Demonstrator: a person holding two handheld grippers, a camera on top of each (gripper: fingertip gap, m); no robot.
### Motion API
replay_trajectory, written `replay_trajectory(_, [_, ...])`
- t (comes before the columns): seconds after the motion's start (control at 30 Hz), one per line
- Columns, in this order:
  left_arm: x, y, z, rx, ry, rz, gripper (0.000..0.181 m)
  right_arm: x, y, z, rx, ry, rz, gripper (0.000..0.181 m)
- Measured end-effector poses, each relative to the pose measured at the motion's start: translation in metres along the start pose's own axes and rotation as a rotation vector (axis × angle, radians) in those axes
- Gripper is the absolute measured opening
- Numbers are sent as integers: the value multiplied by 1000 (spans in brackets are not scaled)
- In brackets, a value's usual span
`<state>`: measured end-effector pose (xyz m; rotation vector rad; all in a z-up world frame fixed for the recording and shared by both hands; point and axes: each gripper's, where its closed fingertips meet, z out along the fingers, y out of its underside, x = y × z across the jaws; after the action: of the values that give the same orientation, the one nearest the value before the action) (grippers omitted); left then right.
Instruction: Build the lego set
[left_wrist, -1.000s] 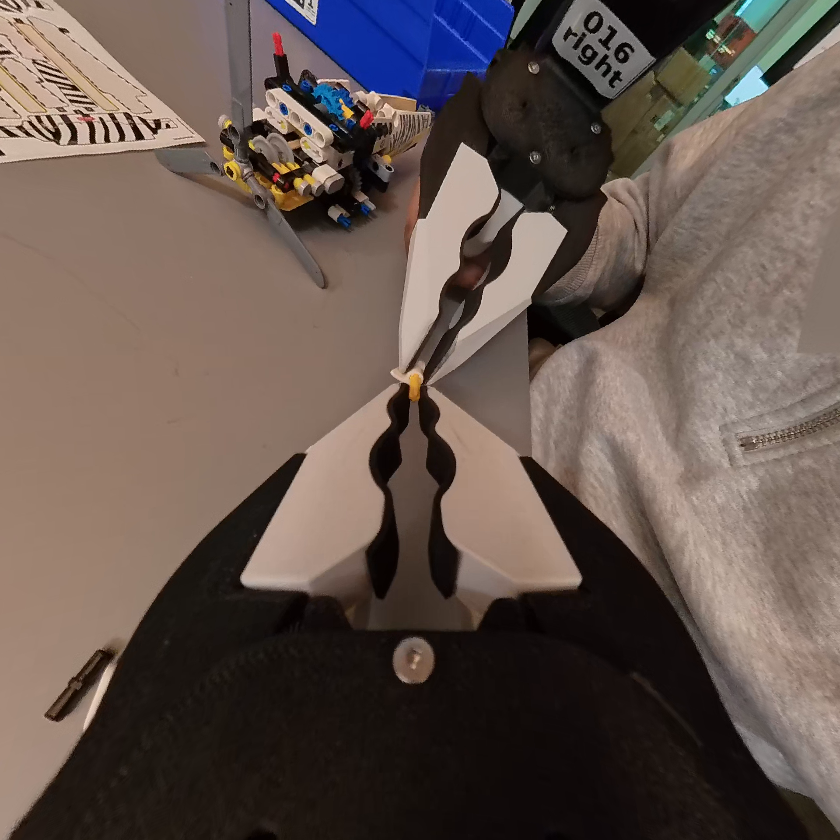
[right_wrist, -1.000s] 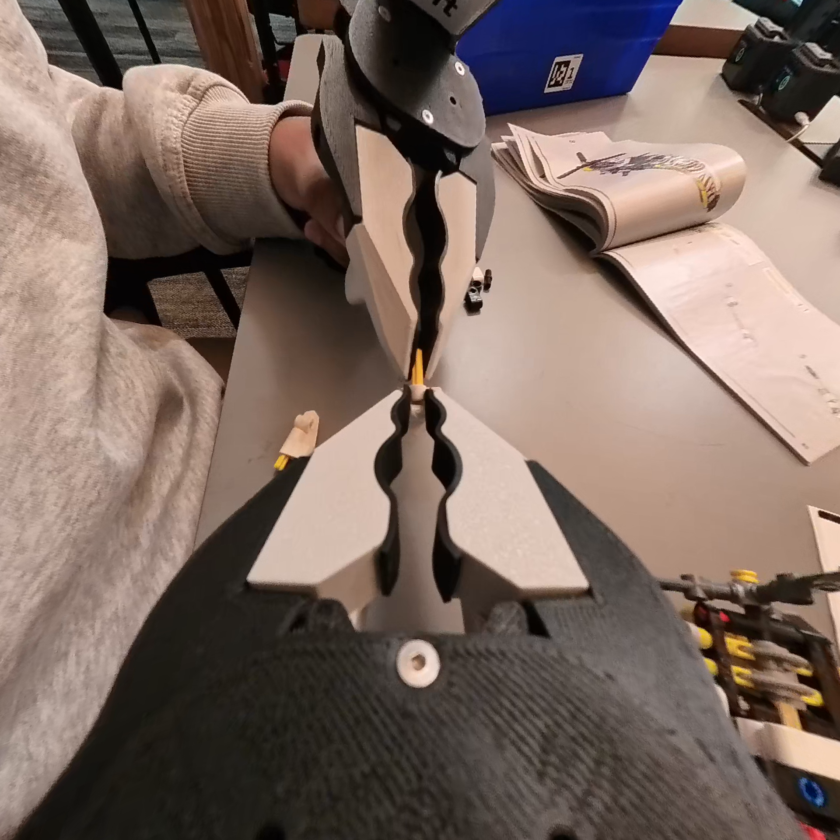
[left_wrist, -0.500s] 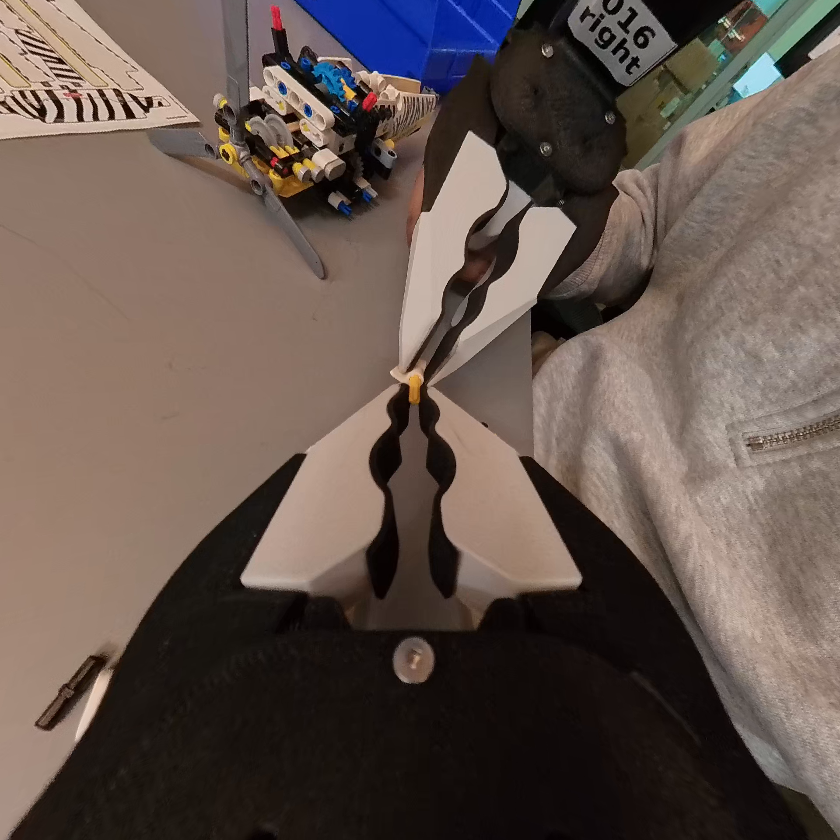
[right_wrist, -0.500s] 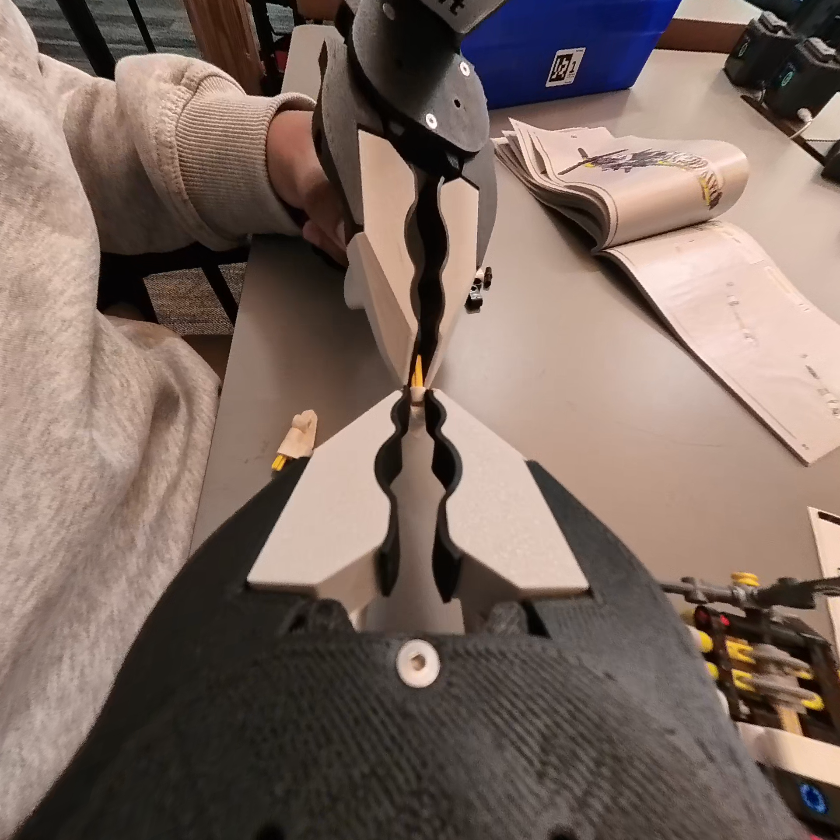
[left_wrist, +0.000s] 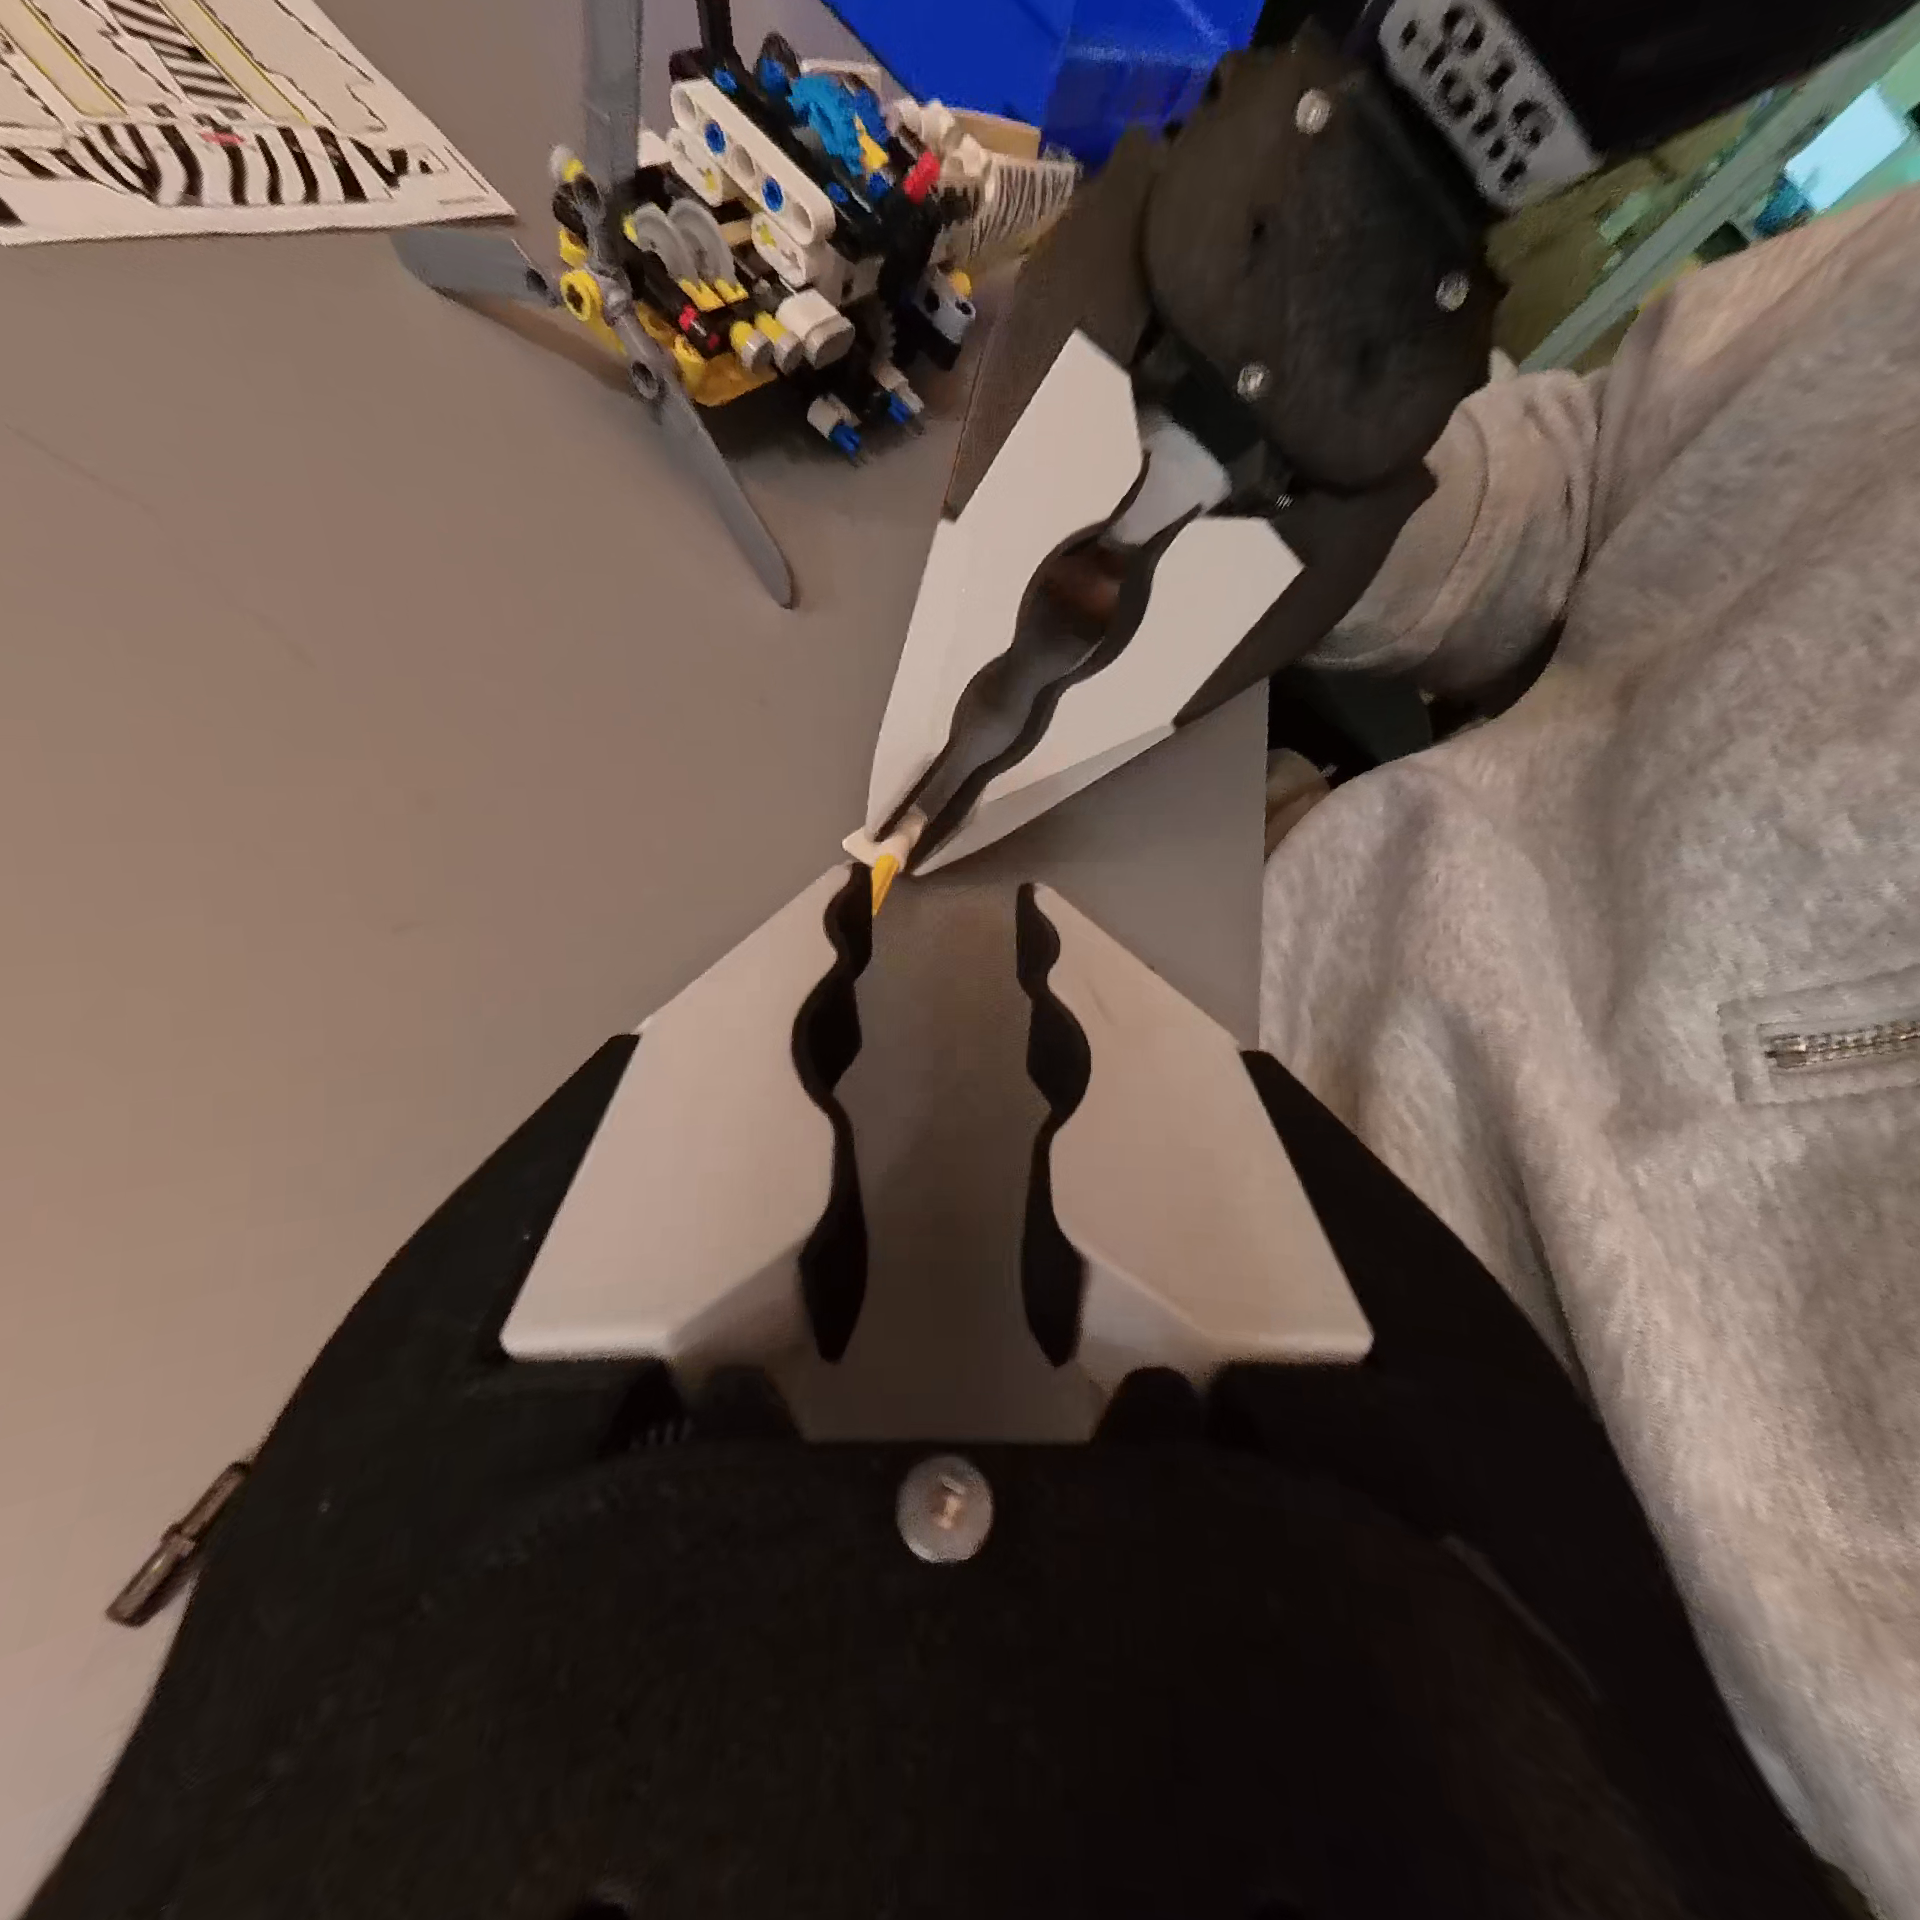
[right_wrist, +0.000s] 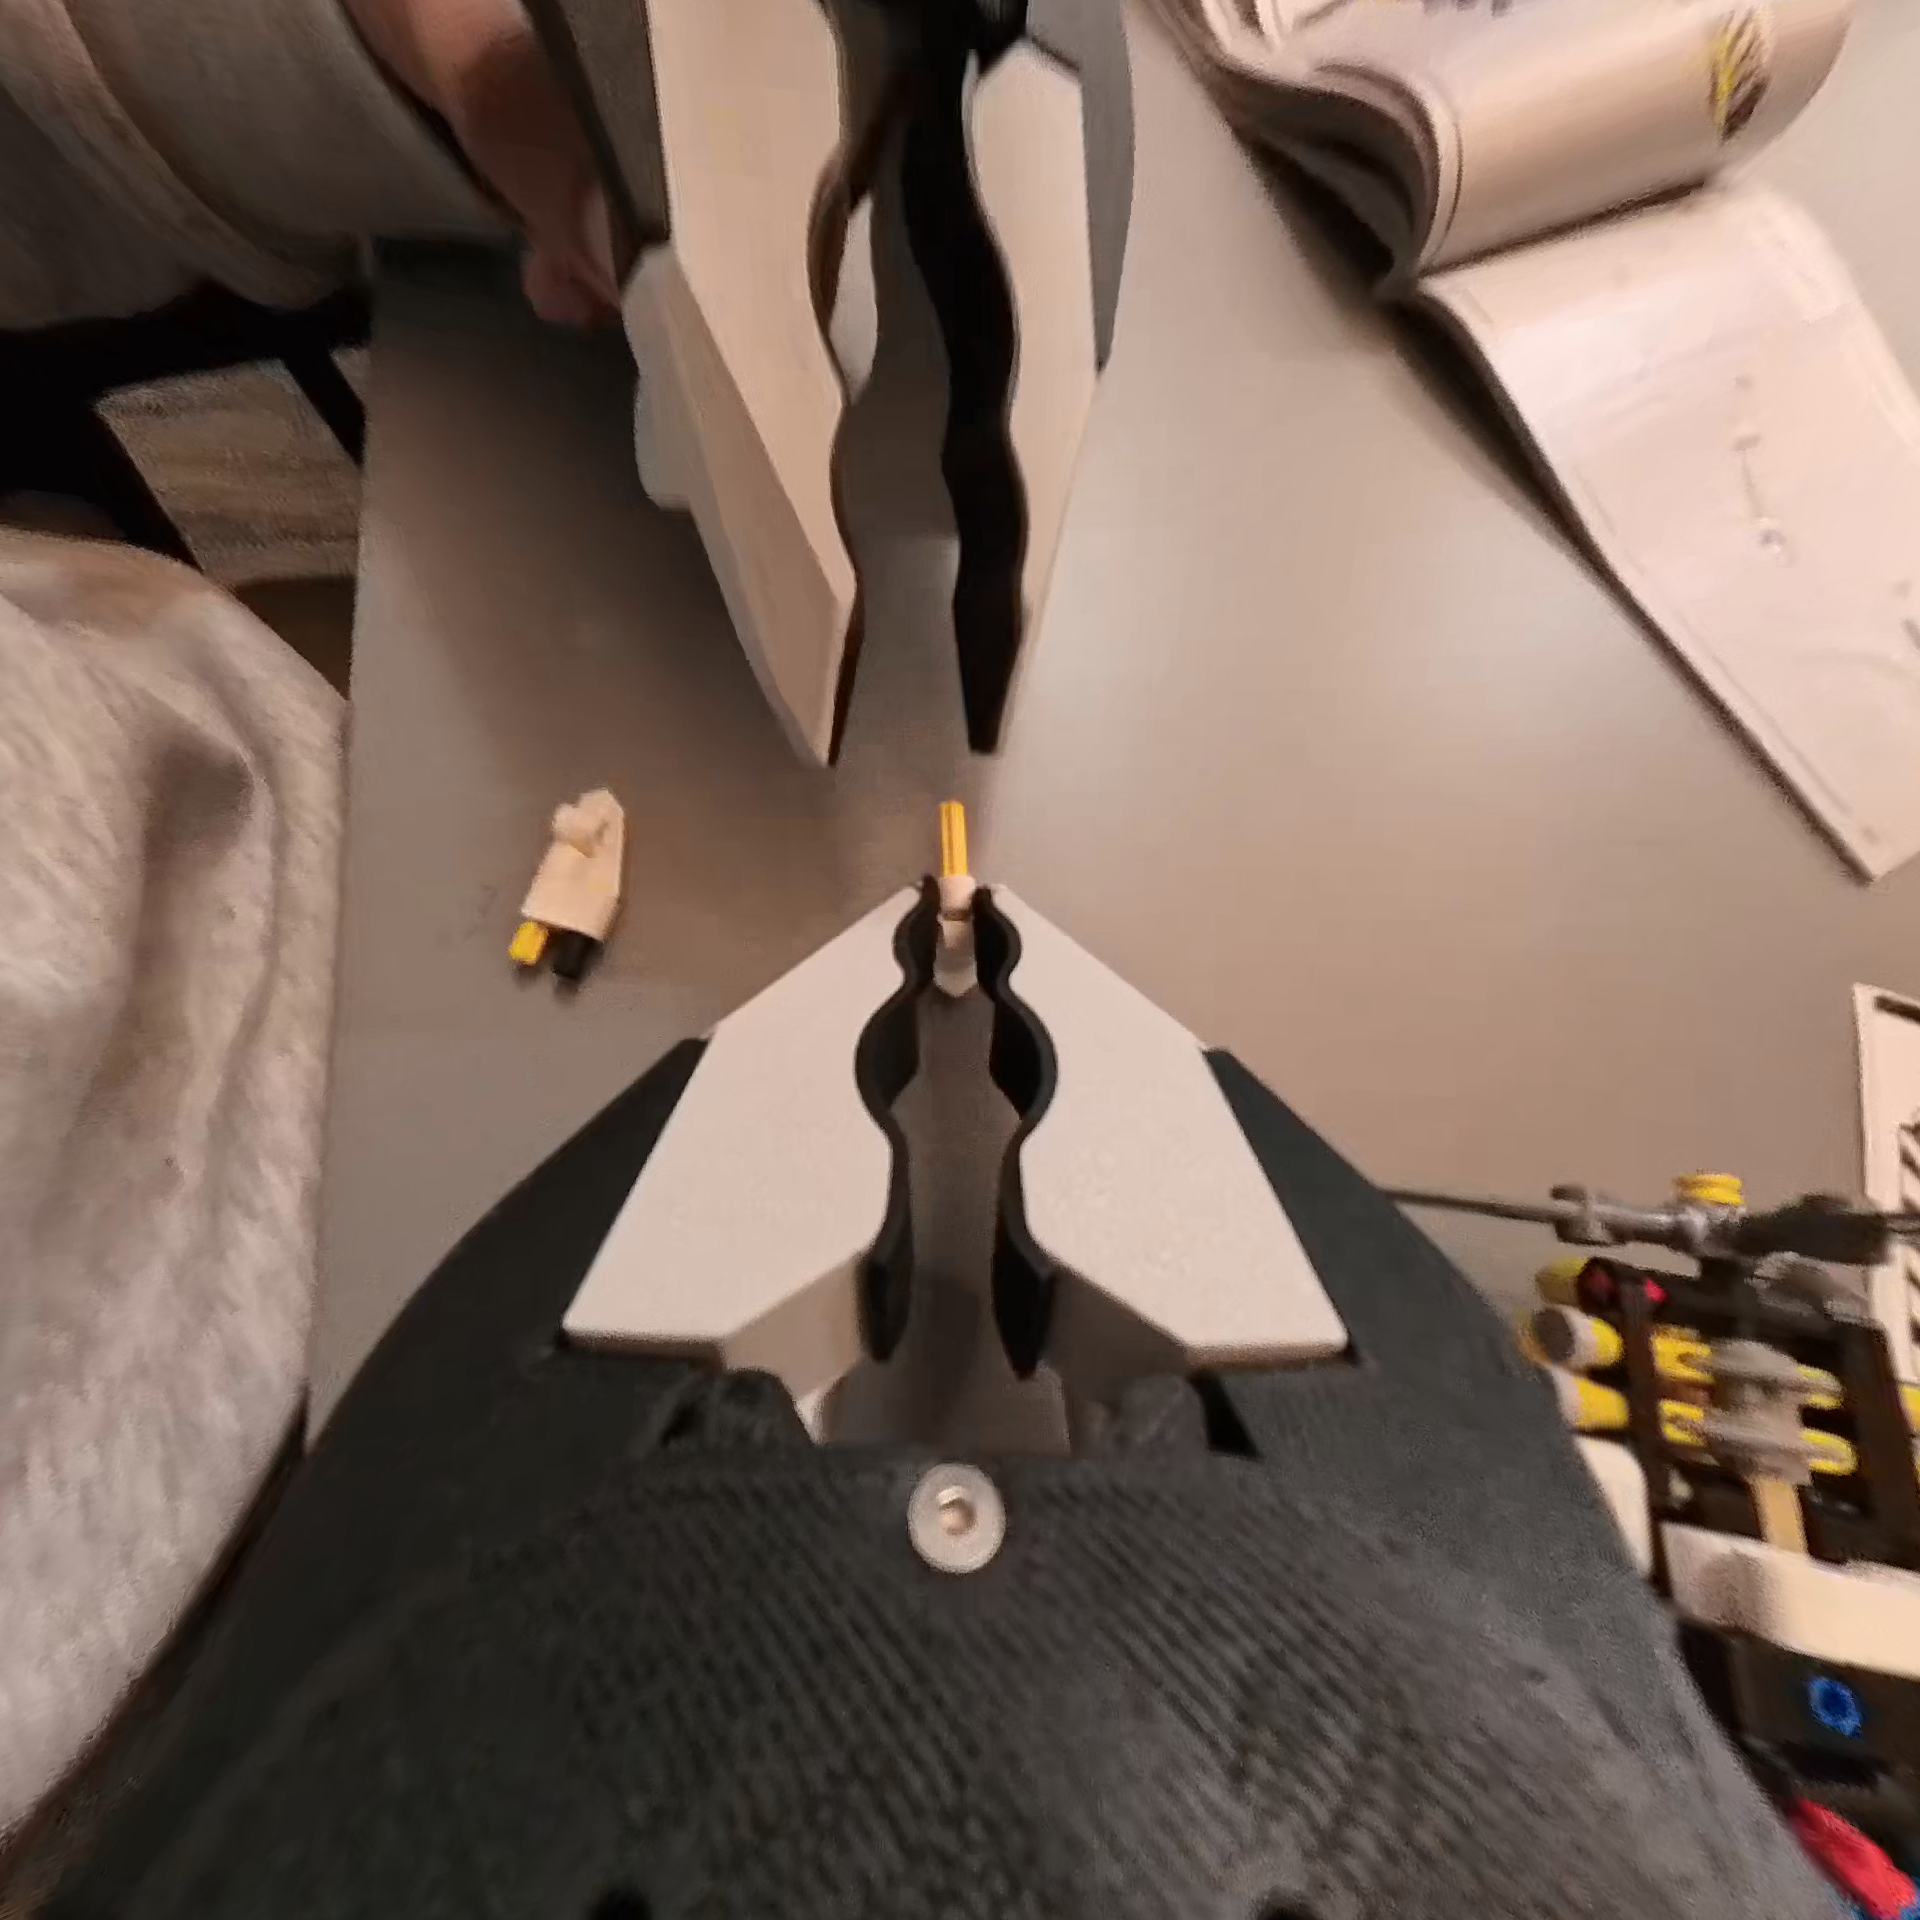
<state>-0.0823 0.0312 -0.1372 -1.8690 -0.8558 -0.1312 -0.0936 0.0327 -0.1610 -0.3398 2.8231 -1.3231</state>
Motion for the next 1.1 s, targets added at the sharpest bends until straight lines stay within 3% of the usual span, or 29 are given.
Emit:
replay_trajectory(0.23, [-9,-16,-11,122,-17,-45,25,-5,2,1,-3,-39,-8,5])
replay_trajectory(0.37, [-11,-29,-23,238,-5,-60,25,-6,2,0,1,-44,-10,20])
replay_trajectory(0.7, [-18,-53,-57,471,-57,5,21,6,-9,-10,96,-2,54,29])
replay_trajectory(0.9, [-21,-55,-65,512,-52,-8,21,12,-16,-19,167,27,66,28])
replay_trajectory(1.1, [-20,-53,-60,487,-38,-9,21,6,-7,-9,82,20,27,20])
